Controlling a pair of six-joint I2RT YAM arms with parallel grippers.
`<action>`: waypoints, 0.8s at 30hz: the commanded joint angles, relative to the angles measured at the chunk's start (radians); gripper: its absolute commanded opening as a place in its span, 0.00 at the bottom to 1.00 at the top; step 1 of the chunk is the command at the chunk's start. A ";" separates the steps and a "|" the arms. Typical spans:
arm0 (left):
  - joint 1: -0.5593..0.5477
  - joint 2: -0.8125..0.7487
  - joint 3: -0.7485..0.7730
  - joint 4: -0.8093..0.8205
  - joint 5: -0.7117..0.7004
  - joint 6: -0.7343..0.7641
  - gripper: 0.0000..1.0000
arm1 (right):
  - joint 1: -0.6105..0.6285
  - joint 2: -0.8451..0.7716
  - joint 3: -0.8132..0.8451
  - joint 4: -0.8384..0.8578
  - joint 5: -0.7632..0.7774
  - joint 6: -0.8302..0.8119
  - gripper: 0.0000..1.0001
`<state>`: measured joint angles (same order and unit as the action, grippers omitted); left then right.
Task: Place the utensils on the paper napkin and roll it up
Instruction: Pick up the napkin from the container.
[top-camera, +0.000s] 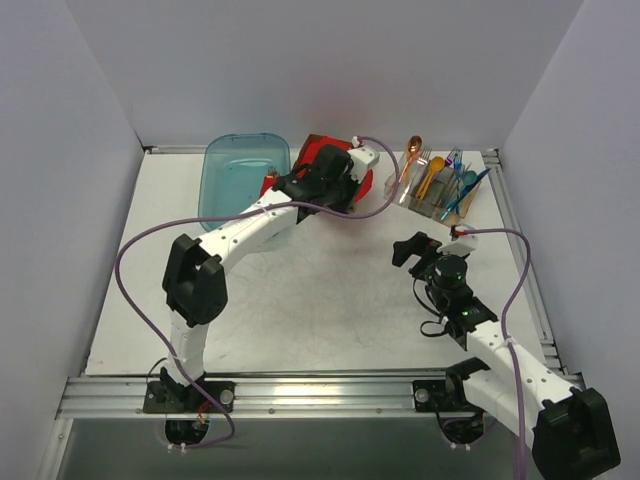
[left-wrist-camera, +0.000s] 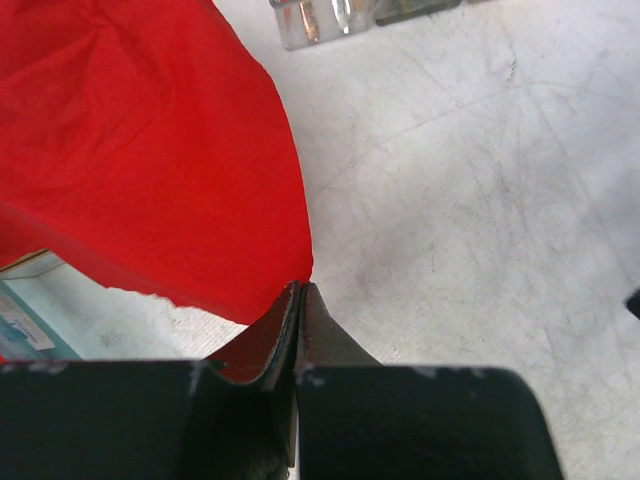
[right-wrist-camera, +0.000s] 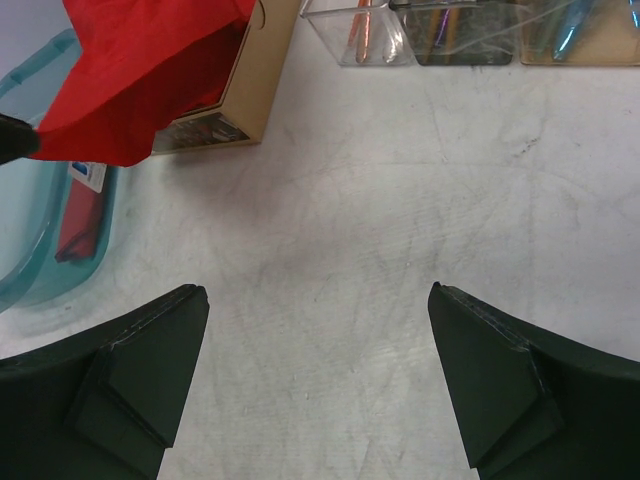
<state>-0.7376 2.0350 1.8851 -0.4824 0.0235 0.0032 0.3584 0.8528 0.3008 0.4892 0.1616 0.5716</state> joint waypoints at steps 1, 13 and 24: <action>-0.003 -0.105 -0.037 0.087 -0.042 -0.031 0.03 | -0.010 0.038 0.055 0.012 0.033 -0.015 0.98; -0.002 -0.111 -0.136 0.180 -0.086 -0.022 0.03 | -0.110 0.454 0.337 0.242 -0.316 0.177 0.96; 0.000 -0.118 -0.193 0.238 -0.096 -0.026 0.02 | -0.171 0.867 0.567 0.552 -0.553 0.401 0.99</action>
<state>-0.7391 1.9488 1.6917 -0.3111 -0.0605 -0.0158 0.1883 1.6749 0.8074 0.8734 -0.2974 0.8814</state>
